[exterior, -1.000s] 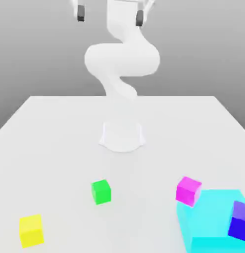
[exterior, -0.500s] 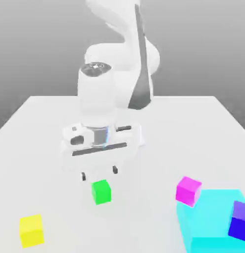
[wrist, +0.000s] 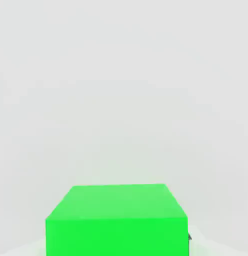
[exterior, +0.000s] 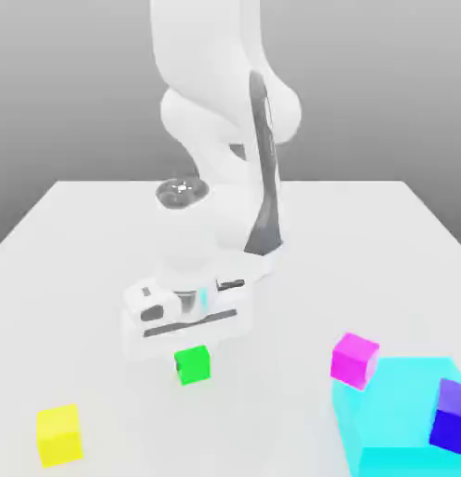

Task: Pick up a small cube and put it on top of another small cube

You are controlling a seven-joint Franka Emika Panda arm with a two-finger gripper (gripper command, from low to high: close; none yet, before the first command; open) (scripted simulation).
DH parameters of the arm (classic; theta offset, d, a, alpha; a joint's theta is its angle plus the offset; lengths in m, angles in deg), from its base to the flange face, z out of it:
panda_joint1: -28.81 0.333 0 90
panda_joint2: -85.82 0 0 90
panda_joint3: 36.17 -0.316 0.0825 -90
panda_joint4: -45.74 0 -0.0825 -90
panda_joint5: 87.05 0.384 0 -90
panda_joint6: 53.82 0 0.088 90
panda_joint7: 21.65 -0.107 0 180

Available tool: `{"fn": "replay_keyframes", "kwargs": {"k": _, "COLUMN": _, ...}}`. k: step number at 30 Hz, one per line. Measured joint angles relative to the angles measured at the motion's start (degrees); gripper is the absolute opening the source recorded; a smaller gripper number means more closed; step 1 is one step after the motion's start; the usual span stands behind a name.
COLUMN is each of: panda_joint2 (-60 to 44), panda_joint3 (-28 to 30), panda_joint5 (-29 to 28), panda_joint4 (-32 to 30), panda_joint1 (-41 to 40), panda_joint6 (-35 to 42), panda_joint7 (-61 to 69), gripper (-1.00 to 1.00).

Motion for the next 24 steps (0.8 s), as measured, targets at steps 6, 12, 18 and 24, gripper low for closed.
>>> {"fn": "replay_keyframes", "kwargs": {"k": 6, "panda_joint2": 10.83, "panda_joint3": 2.58, "panda_joint5": -4.2, "panda_joint4": -2.02, "panda_joint1": 1.33, "panda_joint6": 8.84, "panda_joint7": -2.92, "gripper": -1.0}}
{"fn": "replay_keyframes", "kwargs": {"k": 12, "panda_joint2": 13.13, "panda_joint3": 0.4, "panda_joint5": -1.86, "panda_joint4": 4.58, "panda_joint1": 7.22, "panda_joint6": 17.83, "panda_joint7": -1.59, "gripper": -1.0}}
{"fn": "replay_keyframes", "kwargs": {"k": 18, "panda_joint2": 9.84, "panda_joint3": -3.15, "panda_joint5": -1.3, "panda_joint4": 16.95, "panda_joint1": 13.65, "panda_joint6": 26.94, "panda_joint7": -1.91, "gripper": -1.0}}
{"fn": "replay_keyframes", "kwargs": {"k": 24, "panda_joint2": 6.44, "panda_joint3": -6.55, "panda_joint5": -2.34, "panda_joint4": 29.4, "panda_joint1": 20.13, "panda_joint6": 36.0, "panda_joint7": -3.36, "gripper": -1.0}}
